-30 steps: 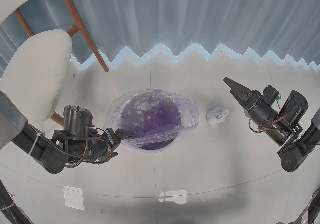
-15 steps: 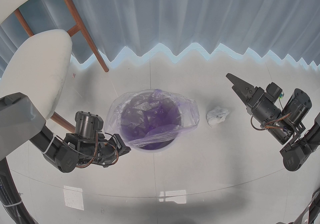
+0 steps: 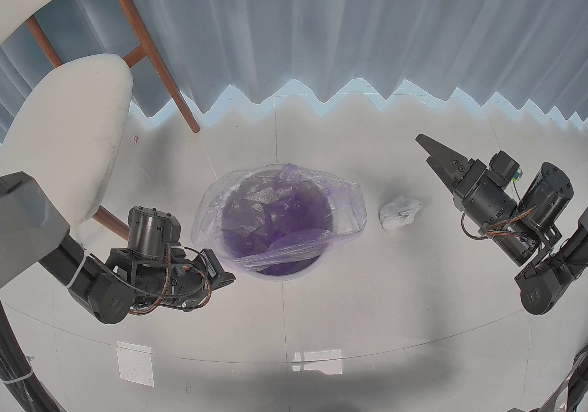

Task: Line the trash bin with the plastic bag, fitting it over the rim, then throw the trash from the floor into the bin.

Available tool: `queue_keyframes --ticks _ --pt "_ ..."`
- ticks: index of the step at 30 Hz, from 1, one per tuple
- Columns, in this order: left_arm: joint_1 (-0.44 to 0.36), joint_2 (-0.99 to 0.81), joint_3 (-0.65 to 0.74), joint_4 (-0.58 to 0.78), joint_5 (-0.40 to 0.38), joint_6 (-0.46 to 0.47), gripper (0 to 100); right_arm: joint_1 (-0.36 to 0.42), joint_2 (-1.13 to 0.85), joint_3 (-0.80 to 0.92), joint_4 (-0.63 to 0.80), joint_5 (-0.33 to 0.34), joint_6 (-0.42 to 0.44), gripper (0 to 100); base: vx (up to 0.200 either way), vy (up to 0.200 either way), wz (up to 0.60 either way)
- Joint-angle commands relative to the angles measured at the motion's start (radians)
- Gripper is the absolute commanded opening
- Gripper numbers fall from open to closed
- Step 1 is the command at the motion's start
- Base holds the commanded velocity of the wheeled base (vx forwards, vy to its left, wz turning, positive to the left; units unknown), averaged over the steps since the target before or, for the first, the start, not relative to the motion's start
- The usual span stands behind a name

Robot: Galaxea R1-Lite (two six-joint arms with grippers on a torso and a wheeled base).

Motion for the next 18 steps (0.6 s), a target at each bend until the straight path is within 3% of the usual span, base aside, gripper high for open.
queue_keyframes --ticks 1,2,10,18 --pt "-0.034 -0.090 0.002 0.001 -0.004 0.005 0 0.000 0.003 -0.003 -0.012 0.000 0.000 100 0.000 0.000 0.00" --pt "-0.034 -0.090 0.002 0.001 -0.002 0.005 100 0.000 0.003 -0.003 -0.012 0.000 0.000 100 0.000 0.000 0.00" --pt "-0.001 0.019 -0.158 0.017 0.025 -0.007 100 0.000 -0.002 -0.003 -0.012 0.000 0.000 100 0.000 0.000 0.00" --pt "0.001 0.094 -0.189 0.017 0.028 -0.009 100 -0.008 -0.003 -0.006 -0.012 0.000 0.000 100 0.000 0.000 0.00"
